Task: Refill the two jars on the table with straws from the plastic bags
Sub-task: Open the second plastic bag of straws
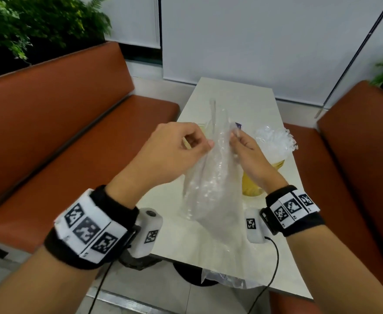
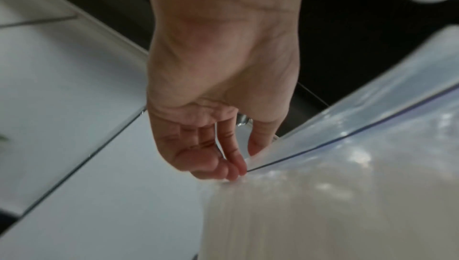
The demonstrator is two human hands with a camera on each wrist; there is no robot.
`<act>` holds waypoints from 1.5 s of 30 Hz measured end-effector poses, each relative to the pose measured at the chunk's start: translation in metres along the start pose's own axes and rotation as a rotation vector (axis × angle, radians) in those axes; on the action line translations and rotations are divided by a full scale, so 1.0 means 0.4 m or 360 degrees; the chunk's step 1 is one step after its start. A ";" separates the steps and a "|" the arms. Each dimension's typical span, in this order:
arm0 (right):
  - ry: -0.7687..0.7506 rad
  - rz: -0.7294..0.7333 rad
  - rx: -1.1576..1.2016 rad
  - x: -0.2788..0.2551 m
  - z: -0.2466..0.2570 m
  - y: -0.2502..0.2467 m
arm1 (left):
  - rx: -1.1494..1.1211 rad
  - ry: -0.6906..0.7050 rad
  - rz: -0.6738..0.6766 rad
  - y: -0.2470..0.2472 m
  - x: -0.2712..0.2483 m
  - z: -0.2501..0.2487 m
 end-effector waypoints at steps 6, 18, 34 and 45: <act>0.0318 -0.0076 -0.0060 -0.087 -0.130 0.004 | -0.0271 -0.0372 0.0261 0.204 0.039 0.079; 0.0125 -0.0111 -0.0993 -0.101 -0.025 -0.084 | -0.0452 -0.0511 0.0190 0.299 0.024 0.138; 0.0187 0.0170 -0.0740 -0.118 -0.054 -0.037 | -0.0701 -0.0752 0.0320 0.333 0.016 0.162; 0.0313 0.0057 -0.0924 -0.127 -0.014 -0.038 | -0.0237 -0.0622 -0.0135 0.280 0.009 0.140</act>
Point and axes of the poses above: each hand's wrist, its own x-axis towards the middle knuckle, its own y-axis out of the palm, z = x × y, the point moved 8 cm from there along x, towards the middle knuckle, and after that the axes turned 12 degrees about -y, right-handed, at the moved point
